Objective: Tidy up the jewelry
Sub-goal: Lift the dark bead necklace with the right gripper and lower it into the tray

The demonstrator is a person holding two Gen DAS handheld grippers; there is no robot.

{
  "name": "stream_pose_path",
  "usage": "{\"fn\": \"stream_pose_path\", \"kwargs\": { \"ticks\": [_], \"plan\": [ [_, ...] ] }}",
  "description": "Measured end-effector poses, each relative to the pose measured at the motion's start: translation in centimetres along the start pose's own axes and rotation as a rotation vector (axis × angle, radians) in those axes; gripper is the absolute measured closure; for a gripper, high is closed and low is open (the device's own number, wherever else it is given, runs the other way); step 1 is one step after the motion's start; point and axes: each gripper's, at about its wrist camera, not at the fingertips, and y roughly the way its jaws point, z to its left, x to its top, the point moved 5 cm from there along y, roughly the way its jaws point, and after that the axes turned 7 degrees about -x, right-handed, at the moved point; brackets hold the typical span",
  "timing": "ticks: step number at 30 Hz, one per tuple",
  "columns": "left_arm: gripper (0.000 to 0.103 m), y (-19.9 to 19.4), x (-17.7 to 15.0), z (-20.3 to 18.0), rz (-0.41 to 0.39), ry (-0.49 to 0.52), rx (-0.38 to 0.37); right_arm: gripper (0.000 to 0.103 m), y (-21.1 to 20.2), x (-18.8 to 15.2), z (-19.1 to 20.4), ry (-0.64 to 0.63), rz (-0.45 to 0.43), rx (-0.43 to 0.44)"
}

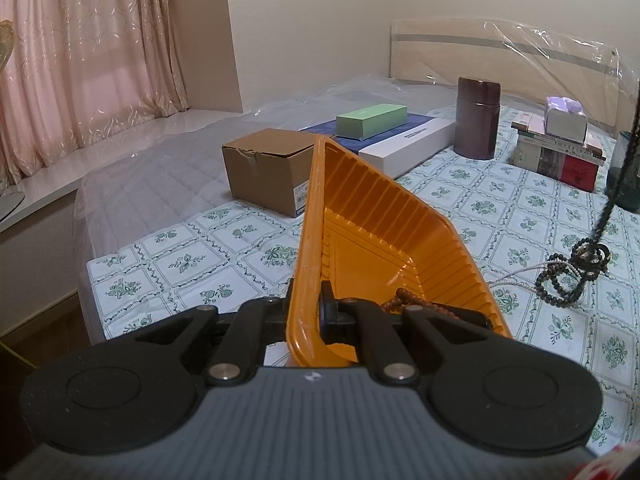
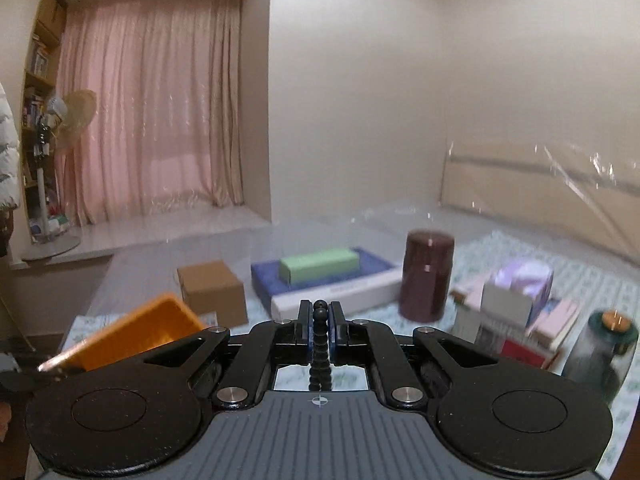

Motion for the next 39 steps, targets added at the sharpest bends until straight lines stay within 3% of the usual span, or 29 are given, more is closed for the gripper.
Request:
{"fn": "stream_pose_path", "kwargs": {
  "ticks": [21,39],
  "plan": [
    [0.096,0.1,0.1,0.0,-0.001,0.003,-0.003,0.096,-2.9,9.1,4.2,-0.104,-0.196,0.122],
    [0.096,0.1,0.0,0.1,-0.005,-0.009,-0.014,0.096,-2.0,14.2,13.1,-0.127,-0.310,0.334]
  ]
}}
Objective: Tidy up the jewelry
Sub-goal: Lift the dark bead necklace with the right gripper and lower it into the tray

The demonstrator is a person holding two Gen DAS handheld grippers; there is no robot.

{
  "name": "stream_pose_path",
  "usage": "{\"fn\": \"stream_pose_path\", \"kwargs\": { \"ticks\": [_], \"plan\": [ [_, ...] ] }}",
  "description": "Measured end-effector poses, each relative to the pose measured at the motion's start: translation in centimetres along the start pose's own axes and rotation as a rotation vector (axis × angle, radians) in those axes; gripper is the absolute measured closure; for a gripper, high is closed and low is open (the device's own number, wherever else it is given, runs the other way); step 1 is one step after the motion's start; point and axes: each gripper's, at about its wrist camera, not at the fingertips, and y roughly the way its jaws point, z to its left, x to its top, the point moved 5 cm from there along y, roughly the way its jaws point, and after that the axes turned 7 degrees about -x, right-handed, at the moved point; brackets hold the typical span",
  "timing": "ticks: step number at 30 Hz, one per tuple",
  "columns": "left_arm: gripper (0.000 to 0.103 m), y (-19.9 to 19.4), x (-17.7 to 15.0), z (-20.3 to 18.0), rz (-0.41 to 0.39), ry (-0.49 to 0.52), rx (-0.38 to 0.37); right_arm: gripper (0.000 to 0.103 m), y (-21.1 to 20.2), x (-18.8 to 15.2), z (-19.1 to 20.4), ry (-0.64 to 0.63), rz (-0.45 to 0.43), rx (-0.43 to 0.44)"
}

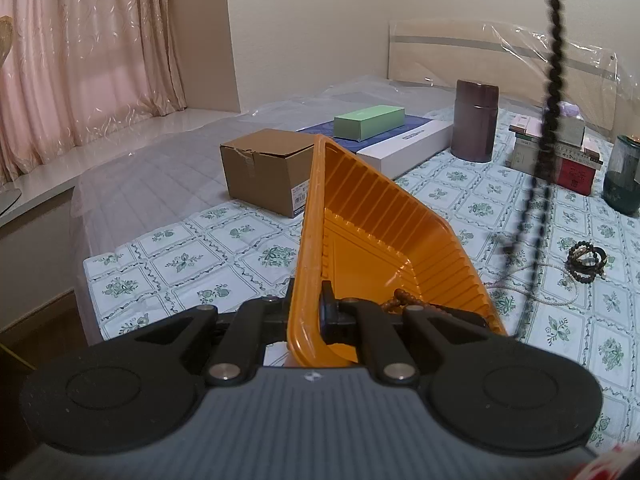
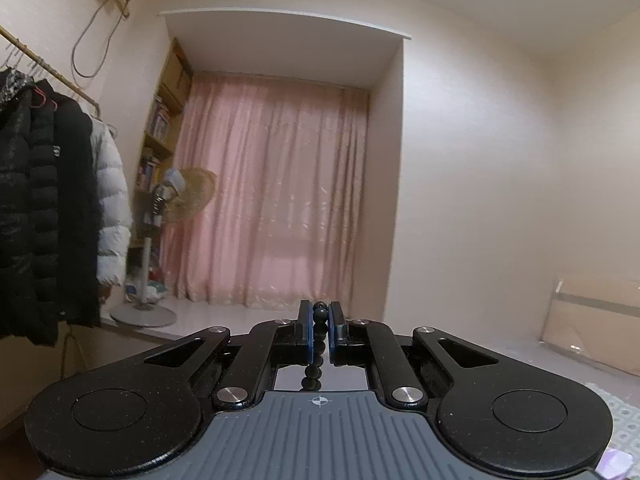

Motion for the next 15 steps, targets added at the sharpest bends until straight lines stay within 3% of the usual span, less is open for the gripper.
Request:
{"fn": "stream_pose_path", "kwargs": {
  "ticks": [7,15],
  "plan": [
    [0.096,-0.1,-0.1,0.1,-0.002,-0.006,-0.002,0.096,2.8,-1.3,1.2,0.043,0.049,0.038],
    [0.096,-0.1,-0.2,0.2,-0.003,-0.010,-0.003,0.096,8.4,-11.6,2.6,0.094,0.339,0.116]
  ]
}}
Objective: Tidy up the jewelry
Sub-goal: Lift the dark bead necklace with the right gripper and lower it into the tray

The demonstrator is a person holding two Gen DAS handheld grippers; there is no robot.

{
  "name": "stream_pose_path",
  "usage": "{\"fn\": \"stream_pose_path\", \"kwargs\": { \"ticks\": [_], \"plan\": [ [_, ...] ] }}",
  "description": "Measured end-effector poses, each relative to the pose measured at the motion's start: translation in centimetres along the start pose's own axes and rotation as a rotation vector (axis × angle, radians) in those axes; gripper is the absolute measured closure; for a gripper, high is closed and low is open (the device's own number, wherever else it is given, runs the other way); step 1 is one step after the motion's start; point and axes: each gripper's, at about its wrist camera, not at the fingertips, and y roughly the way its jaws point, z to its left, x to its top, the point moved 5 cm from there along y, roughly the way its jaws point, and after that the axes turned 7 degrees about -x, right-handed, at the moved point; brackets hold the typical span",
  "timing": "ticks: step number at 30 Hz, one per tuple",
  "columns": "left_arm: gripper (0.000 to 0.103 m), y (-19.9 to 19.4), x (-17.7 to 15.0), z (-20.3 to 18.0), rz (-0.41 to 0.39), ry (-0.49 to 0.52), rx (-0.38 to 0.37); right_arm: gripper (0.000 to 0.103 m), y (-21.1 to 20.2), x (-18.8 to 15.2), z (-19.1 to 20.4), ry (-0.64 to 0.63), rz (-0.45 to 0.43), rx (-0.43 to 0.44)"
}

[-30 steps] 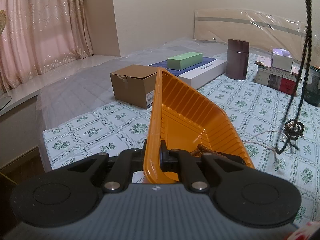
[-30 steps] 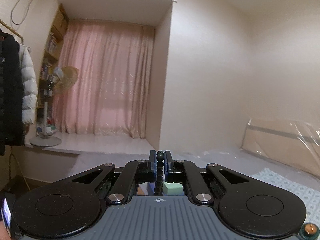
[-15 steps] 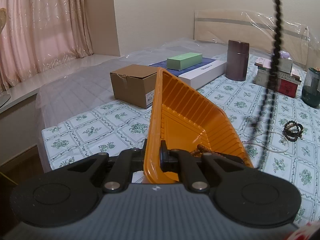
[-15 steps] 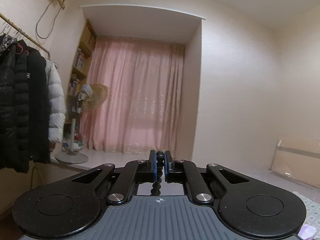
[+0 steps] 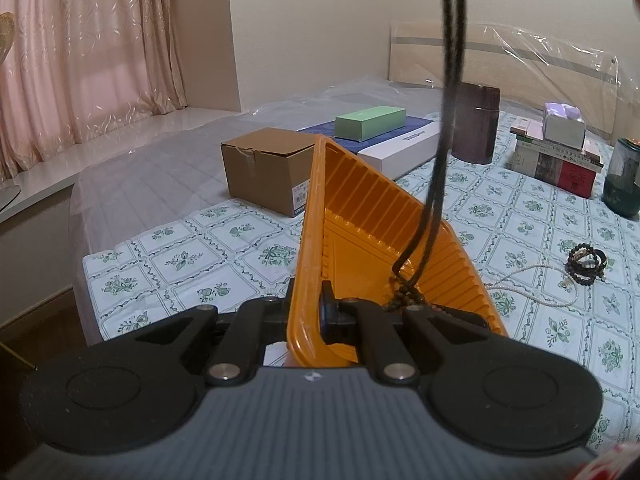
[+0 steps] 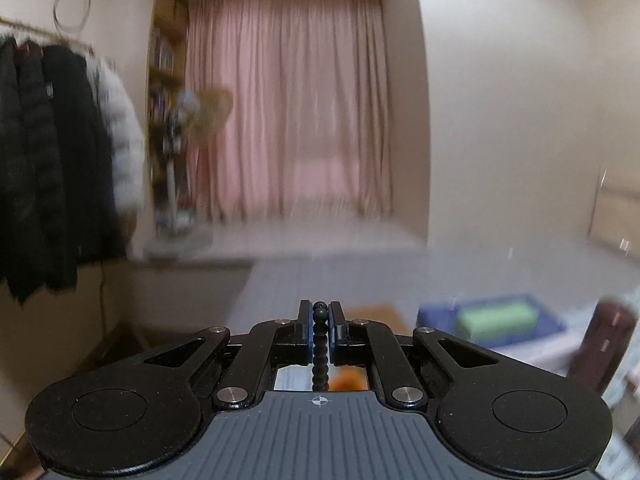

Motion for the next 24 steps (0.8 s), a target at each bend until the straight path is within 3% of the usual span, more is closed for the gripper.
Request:
{"fn": "stream_pose_path", "kwargs": {
  "ticks": [6,10,21,23,24],
  "plan": [
    [0.096,0.1,0.1,0.2,0.003,-0.003,-0.003,0.096,5.3,-6.3,-0.9,0.040,0.209,0.010],
    [0.096,0.2,0.1,0.3,0.005,-0.006,-0.004,0.096,6.3,-9.9,-2.4,0.079,0.300,0.006],
    [0.097,0.3,0.1,0.4,0.007,-0.011,-0.002,0.095,7.4,-13.2,-2.4,0.148,0.408,0.085],
    [0.097,0.3,0.0,0.4,0.008,-0.012,-0.002,0.077,7.0,-13.1,-2.8,0.163,0.388,0.061],
    [0.097,0.3,0.0,0.4,0.008,-0.012,-0.002,0.052,6.7,-13.0,-3.2,0.174,0.380,0.043]
  ]
}}
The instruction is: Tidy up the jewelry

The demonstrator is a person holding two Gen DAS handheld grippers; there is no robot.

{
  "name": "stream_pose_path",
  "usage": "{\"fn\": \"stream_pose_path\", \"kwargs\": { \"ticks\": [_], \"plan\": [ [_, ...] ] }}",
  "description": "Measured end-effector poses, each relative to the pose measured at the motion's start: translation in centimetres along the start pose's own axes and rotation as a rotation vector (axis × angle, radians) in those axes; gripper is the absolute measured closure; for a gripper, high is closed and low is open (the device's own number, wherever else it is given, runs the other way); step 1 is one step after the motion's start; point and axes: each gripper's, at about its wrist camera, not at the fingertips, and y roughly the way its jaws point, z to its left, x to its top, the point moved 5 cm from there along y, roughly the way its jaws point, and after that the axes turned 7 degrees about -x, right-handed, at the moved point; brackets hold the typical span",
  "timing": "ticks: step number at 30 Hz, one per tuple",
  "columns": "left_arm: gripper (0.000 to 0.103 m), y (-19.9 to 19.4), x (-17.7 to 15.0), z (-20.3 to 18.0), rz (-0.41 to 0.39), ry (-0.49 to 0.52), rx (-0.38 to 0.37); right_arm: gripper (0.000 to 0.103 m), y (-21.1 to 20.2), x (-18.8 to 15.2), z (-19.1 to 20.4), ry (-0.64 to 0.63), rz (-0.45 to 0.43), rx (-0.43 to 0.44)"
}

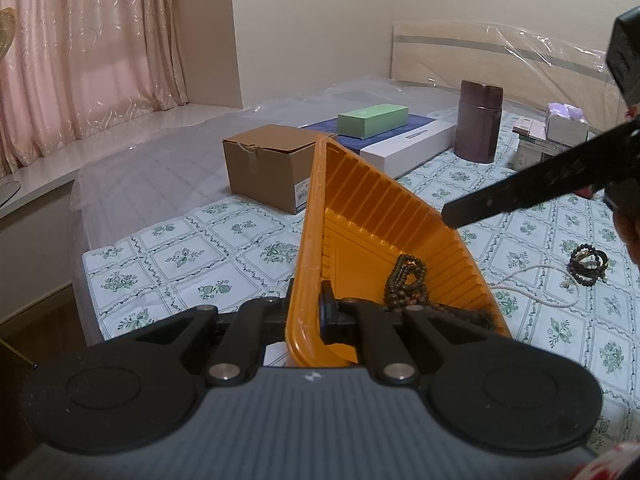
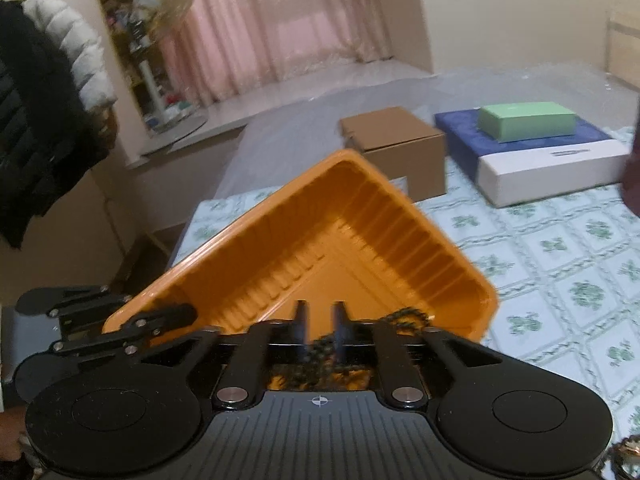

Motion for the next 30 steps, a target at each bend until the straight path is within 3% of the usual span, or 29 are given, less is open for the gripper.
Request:
{"fn": "stream_pose_path", "kwargs": {
  "ticks": [1,7,18,30],
  "plan": [
    [0.097,0.0,0.0,0.0,0.000,-0.002,0.000,0.044,-0.4,0.0,-0.3,0.015,-0.011,-0.008],
    [0.097,0.0,0.0,0.1,-0.001,0.001,0.000,0.044,-3.9,-1.0,-3.4,0.106,-0.084,-0.070],
    [0.097,0.0,0.0,-0.1,0.006,0.009,0.008,0.043,-8.9,-9.5,-9.8,0.328,-0.105,-0.268],
    [0.097,0.0,0.1,-0.5,0.012,0.026,0.014,0.043,-10.8,-15.7,-12.0,0.356,-0.074,-0.412]
  ]
}}
